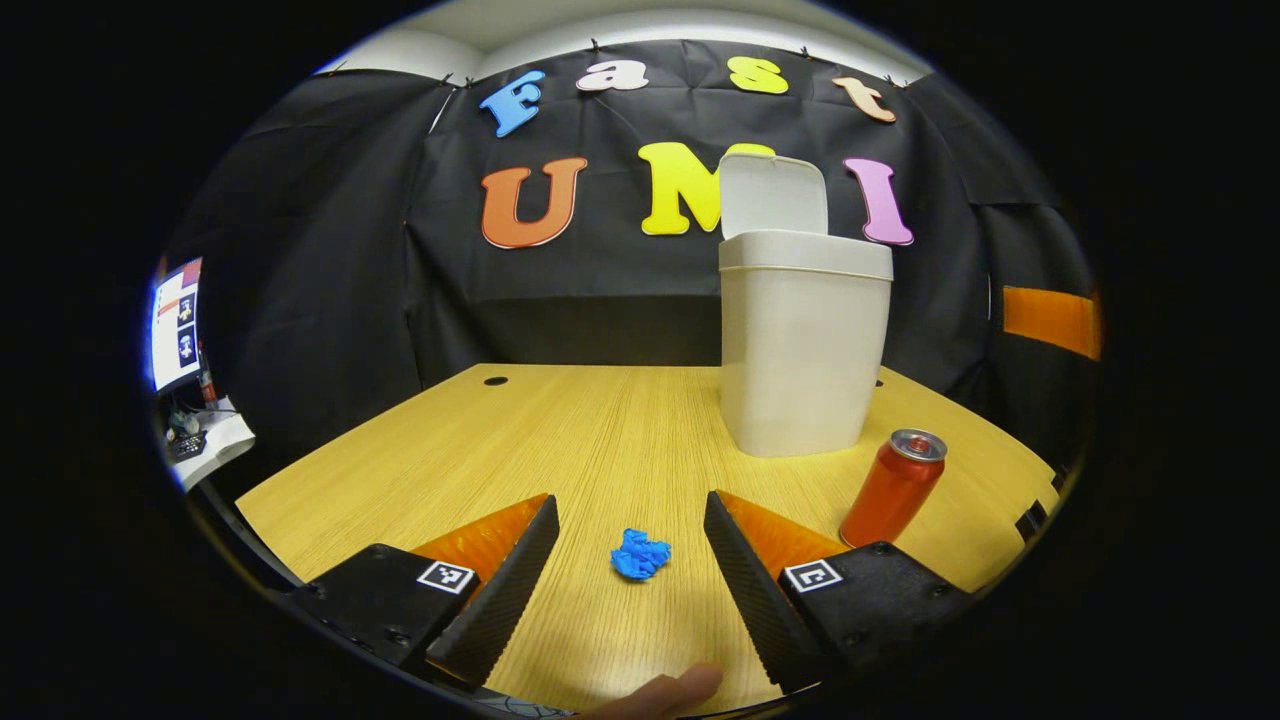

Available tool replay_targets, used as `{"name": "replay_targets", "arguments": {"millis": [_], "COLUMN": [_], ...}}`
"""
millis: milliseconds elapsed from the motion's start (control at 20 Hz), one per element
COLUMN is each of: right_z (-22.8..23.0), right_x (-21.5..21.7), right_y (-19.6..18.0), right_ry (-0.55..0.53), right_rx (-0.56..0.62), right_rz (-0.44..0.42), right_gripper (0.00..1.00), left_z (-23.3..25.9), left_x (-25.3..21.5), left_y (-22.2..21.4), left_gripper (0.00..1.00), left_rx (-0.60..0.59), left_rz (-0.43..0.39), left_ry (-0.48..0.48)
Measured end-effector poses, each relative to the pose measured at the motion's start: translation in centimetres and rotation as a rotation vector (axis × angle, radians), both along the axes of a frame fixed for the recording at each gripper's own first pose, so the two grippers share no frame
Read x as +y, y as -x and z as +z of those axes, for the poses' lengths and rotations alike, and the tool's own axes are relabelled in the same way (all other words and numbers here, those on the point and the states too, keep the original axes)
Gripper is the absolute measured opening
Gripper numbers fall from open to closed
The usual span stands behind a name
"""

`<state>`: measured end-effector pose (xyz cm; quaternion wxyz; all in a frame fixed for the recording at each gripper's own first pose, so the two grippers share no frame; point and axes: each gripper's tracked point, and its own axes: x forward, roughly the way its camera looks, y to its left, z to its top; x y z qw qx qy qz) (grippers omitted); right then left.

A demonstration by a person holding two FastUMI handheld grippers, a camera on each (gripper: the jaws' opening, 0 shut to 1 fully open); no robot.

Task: Press the lid of the desktop garbage bin to open it, pick up the crumpled paper on the desktop and throw it into the bin, then pick up the pop can on the desktop and drop it into the bin, and finally close the garbage bin lid.

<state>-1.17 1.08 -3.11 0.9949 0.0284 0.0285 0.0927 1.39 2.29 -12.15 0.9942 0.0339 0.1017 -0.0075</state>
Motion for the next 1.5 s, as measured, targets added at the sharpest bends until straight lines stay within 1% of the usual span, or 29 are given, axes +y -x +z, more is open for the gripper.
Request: {"name": "replay_targets", "arguments": {"millis": [50,100,200,300,400,450,500,550,600,650,800,900,950,1050,1150,1200,1300,1400,1450,1500], "right_z": [-0.7,-1.6,-3.1,-4.6,-6.5,-7.4,-8.4,-9.2,-9.8,-10.3,-11.2,-11.6,-11.7,-12.1,-12.7,-13.2,-14.1,-14.8,-15.0,-15.3], "right_x": [0.0,0.1,-0.2,-0.4,-0.2,0.0,0.3,0.5,0.4,0.3,0.4,0.2,0.2,0.1,0.2,0.4,0.7,1.0,1.2,1.3], "right_y": [0.4,0.8,1.6,2.1,2.8,3.0,3.2,3.2,3.2,3.0,2.4,2.4,2.3,2.0,1.5,1.2,0.4,-0.6,-1.1,-1.5], "right_ry": [0.008,0.016,0.038,0.059,0.05,0.046,0.051,0.064,0.073,0.077,0.069,0.056,0.054,0.065,0.065,0.059,0.051,0.046,0.043,0.035], "right_rx": [0.006,0.014,0.023,0.017,0.025,0.039,0.054,0.071,0.085,0.097,0.126,0.144,0.149,0.156,0.174,0.19,0.224,0.25,0.262,0.275], "right_rz": [0.007,0.013,0.013,0.018,0.034,0.048,0.06,0.064,0.064,0.065,0.061,0.053,0.051,0.034,0.024,0.019,0.005,-0.008,-0.012,-0.018], "right_gripper": [0.8,0.88,0.97,0.98,0.98,0.96,0.96,0.96,0.98,0.96,0.98,0.98,0.98,0.98,0.96,0.98,0.96,0.98,0.96,0.96], "left_z": [-0.4,-0.9,-1.9,-3.4,-4.7,-5.1,-5.8,-6.3,-6.7,-7.1,-8.1,-9.2,-9.0,-9.1,-9.1,-9.1,-9.1,-9.0,-9.0,-9.1], "left_x": [0.1,0.0,-0.1,-0.2,-0.2,-0.3,-0.3,-0.3,-0.3,0.0,0.8,0.6,0.7,0.3,0.1,0.1,0.2,0.3,0.2,0.0], "left_y": [-0.1,-0.2,-0.3,-0.5,-0.7,-0.9,-1.1,-1.5,-2.0,-2.5,-4.3,-4.6,-5.0,-4.8,-4.7,-4.6,-4.6,-4.6,-4.6,-4.6], "left_gripper": [0.96,0.97,0.96,0.97,0.97,0.97,1.0,0.95,0.94,0.94,0.9,0.88,0.88,0.83,0.76,0.7,0.6,0.54,0.53,0.49], "left_rx": [0.015,0.029,0.06,0.111,0.154,0.168,0.19,0.21,0.224,0.248,0.305,0.357,0.336,0.347,0.346,0.343,0.344,0.342,0.339,0.34], "left_rz": [0.003,-0.001,-0.008,-0.014,-0.022,-0.024,-0.024,-0.025,-0.023,-0.014,0.014,0.004,-0.002,-0.011,-0.02,-0.023,-0.019,-0.017,-0.018,-0.025], "left_ry": [0.005,0.008,0.006,-0.001,-0.013,-0.016,-0.008,0.0,-0.003,-0.016,-0.039,-0.021,-0.009,-0.006,0.003,0.009,0.017,0.026,0.028,0.029]}}
